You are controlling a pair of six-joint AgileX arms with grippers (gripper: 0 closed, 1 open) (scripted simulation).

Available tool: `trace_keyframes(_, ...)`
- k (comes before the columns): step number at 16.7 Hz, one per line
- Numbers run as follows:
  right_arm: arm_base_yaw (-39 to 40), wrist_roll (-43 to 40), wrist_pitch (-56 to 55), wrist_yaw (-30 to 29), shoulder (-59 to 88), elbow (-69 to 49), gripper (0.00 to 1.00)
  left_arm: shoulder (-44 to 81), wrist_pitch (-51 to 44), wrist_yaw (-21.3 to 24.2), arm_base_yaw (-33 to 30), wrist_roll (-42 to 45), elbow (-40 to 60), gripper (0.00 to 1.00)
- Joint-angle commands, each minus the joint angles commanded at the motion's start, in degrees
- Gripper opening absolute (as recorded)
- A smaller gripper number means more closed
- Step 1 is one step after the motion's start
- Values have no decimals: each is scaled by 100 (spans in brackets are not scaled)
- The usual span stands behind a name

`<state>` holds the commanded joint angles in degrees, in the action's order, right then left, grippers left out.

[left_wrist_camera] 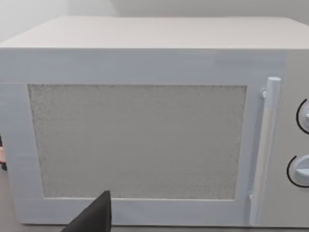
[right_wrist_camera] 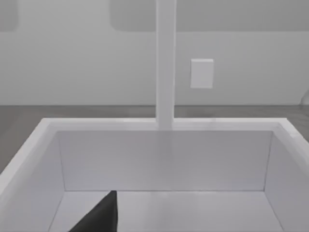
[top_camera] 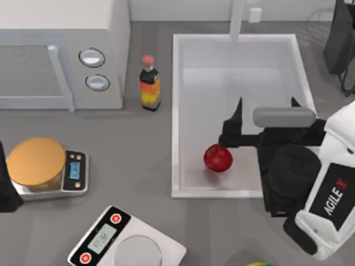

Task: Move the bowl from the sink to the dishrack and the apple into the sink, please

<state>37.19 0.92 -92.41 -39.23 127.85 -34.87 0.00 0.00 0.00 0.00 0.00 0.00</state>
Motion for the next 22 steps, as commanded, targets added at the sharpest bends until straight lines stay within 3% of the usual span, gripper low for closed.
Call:
trace_keyframes(5,-306,1,334,239,-339,250,100,0,0,0,0,0,0,100)
trace_keyframes(10,-1420,-2,2021,1115,-2062,1188,100,0,0,0,0,0,0,100)
trace_keyframes(17,-3001,-25,5643,2447,-6698,2573,100,0,0,0,0,0,0,100)
trace_keyframes(22,-3595,-54,7760,3213,-10127,3183,100,0,0,0,0,0,0,100)
